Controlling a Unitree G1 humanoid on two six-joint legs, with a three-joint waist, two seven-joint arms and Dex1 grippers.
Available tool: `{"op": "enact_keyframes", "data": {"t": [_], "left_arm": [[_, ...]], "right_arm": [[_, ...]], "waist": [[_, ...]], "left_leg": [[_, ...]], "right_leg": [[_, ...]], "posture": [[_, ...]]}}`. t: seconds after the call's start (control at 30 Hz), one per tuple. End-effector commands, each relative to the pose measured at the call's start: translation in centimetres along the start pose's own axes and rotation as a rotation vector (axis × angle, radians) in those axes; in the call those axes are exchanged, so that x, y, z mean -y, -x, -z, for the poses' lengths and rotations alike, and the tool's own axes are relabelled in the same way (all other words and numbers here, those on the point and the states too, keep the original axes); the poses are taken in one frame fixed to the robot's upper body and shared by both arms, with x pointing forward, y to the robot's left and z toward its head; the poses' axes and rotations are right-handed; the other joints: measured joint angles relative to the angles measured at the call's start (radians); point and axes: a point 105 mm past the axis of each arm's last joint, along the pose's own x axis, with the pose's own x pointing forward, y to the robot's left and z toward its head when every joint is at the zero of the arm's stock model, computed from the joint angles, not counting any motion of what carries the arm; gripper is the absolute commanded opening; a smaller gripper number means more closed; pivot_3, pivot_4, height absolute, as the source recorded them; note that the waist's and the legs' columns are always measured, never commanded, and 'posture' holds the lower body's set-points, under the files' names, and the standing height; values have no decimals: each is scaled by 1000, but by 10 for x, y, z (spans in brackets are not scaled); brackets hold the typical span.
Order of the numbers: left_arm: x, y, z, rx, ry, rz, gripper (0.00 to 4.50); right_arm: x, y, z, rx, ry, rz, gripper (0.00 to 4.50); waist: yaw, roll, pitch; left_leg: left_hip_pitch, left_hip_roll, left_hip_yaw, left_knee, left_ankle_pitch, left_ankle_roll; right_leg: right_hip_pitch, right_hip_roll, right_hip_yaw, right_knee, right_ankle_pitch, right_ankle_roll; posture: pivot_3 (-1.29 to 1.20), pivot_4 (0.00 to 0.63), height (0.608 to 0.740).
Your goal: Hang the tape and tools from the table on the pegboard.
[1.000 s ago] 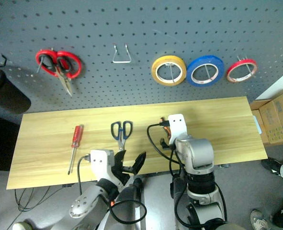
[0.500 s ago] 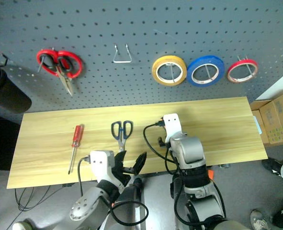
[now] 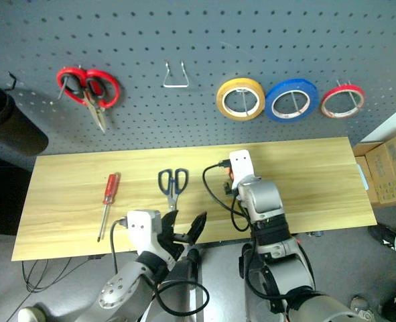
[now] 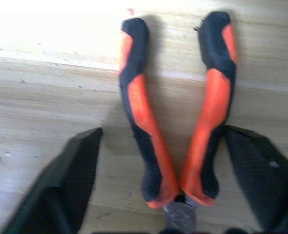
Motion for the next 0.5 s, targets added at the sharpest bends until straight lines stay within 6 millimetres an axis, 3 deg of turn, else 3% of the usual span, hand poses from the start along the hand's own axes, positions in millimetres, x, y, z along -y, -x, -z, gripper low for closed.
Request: {"op": "enact_keyframes", "data": {"t": [0.03, 0.13, 0.17, 0.5], "left_arm": [[6, 3, -11, 48, -2, 15, 4500], [5, 2, -11, 49, -1, 17, 4500], [6, 2, -11, 49, 0, 18, 4500], [7, -2, -14, 61, 4, 31, 4500]], "right_arm": [[-2, 4, 10, -47, -6, -24, 2849], [0, 9, 18, -98, -21, -21, 1820], [0, 10, 19, -105, -27, -22, 1707], [2, 9, 9, -75, -4, -23, 1707]], "waist": [[0, 0, 0], [0, 0, 0], [0, 0, 0], [-1, 0, 0]], "left_leg": [[0, 0, 0, 0, 0, 0], [0, 0, 0, 0, 0, 0], [0, 0, 0, -1, 0, 0], [0, 0, 0, 0, 0, 0]], "right_leg": [[0, 0, 0, 0, 0, 0], [0, 0, 0, 0, 0, 0], [0, 0, 0, 0, 0, 0], [0, 0, 0, 0, 0, 0]], "posture": [[51, 451, 740], [47, 451, 740], [47, 451, 740], [40, 449, 740]]}}
